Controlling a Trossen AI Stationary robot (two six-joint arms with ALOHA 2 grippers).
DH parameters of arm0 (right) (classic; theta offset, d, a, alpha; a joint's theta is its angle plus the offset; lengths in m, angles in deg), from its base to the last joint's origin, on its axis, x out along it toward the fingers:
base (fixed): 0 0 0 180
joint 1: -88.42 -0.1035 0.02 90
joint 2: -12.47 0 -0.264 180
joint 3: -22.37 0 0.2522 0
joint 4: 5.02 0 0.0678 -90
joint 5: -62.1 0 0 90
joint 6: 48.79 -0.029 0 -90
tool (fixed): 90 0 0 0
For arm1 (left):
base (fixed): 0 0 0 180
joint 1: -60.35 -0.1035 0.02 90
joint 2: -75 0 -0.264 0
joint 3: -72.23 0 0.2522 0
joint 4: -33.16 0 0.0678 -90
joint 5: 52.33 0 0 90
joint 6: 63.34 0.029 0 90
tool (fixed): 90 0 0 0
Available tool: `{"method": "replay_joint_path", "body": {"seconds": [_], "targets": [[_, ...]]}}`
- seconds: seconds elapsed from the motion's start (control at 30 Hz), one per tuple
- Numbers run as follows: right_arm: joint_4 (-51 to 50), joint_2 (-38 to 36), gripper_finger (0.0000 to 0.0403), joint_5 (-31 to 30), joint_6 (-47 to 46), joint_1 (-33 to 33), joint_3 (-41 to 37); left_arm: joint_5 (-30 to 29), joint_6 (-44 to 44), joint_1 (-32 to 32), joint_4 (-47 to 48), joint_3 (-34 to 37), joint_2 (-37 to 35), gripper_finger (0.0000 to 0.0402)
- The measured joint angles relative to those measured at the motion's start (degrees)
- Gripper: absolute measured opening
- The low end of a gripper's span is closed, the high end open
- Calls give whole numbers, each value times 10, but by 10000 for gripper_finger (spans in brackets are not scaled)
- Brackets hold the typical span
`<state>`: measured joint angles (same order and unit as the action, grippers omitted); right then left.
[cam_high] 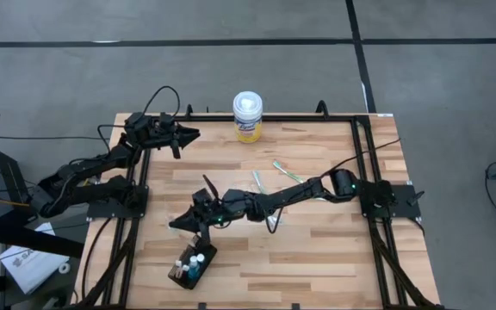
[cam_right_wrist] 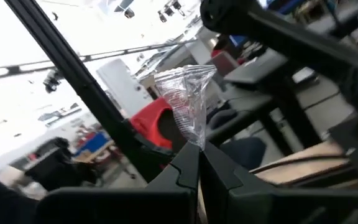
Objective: Pick & Place toothbrushing station
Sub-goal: Put the orange toothbrush into the black wire organizer bin
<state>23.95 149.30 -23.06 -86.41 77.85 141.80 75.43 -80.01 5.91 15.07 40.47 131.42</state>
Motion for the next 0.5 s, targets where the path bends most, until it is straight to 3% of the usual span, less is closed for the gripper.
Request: {"method": "replay_joint_path", "body": {"seconds": [0.5], "targets": [[-28,0,0,13,229,24,0,0,23,0,1,0,0,95]]}}
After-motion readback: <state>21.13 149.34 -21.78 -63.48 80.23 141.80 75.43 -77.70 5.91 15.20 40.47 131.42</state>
